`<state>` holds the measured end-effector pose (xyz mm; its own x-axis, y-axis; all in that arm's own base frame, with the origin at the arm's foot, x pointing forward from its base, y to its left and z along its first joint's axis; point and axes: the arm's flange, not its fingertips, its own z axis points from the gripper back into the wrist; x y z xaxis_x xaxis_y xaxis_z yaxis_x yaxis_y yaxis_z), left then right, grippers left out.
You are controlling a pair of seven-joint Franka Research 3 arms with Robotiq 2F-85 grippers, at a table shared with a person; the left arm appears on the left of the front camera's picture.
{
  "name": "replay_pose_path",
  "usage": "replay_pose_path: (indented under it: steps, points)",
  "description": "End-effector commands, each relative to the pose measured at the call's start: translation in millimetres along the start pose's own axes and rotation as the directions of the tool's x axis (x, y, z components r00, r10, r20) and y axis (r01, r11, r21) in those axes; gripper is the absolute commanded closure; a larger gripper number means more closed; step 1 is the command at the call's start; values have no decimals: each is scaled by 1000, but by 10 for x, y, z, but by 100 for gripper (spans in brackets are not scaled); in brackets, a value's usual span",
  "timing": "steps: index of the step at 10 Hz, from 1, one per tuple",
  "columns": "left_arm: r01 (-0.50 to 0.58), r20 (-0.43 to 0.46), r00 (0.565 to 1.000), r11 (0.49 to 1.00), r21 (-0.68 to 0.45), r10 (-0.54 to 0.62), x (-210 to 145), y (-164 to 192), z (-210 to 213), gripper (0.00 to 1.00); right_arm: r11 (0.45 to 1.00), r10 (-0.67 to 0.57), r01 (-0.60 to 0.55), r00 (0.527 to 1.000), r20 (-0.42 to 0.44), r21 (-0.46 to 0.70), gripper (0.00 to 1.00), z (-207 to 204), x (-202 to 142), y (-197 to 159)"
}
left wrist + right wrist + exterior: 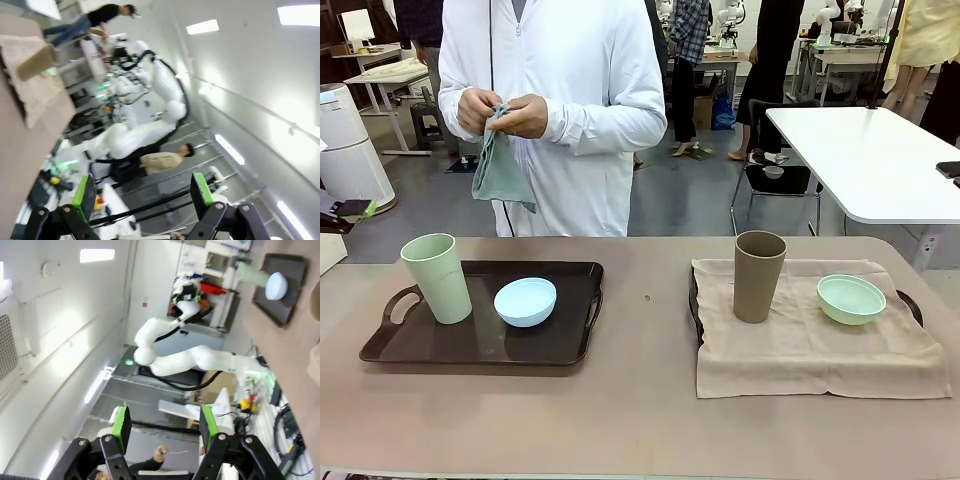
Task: Set up a tray with a mat and arrange the tableware.
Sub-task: Pick up the Picnic Bowl and Reusable plastic cup from the Handle tray in front of the human's position and hold them in the air.
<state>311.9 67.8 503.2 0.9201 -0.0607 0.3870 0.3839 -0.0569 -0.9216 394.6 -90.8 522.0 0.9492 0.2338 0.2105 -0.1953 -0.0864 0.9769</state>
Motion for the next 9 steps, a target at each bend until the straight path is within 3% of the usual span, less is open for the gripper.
replay_pose_path:
  steps: [1, 2, 3, 5, 6, 7, 8, 9]
  points:
    - [91, -85, 994, 910, 404, -62, 26, -415, -64, 0, 952, 46, -60, 998, -53, -300, 27, -544, 168, 514]
    - [120, -123, 991, 821, 558, -61, 95, -612, -143, 0, 911, 11, -47, 996, -89, -410, 27, -892, 330, 705]
    - [165, -174, 983, 674, 720, -56, 181, -829, -225, 0, 822, -28, -54, 990, -136, -566, 27, -1350, 524, 827]
    - [258, -269, 963, 357, 898, -19, 258, -1092, -361, 0, 523, -39, -237, 953, -301, -818, 27, -2241, 773, 830]
    - [312, -320, 947, 161, 936, 26, 333, -1106, -445, 0, 362, -34, -326, 931, -362, -873, 27, -2600, 906, 710]
    - [349, -348, 937, -78, 934, 28, 431, -1041, -519, 0, 165, -8, -401, 913, -408, -901, 27, -2927, 1011, 492]
    - [361, -369, 929, -262, 895, 20, 488, -965, -562, 0, -2, 62, -420, 906, -419, -907, 27, -3132, 1073, 336]
    - [350, -380, 925, -405, 845, 7, 534, -892, -577, 0, -63, 130, -427, 893, -432, -902, 27, -3225, 1113, 266]
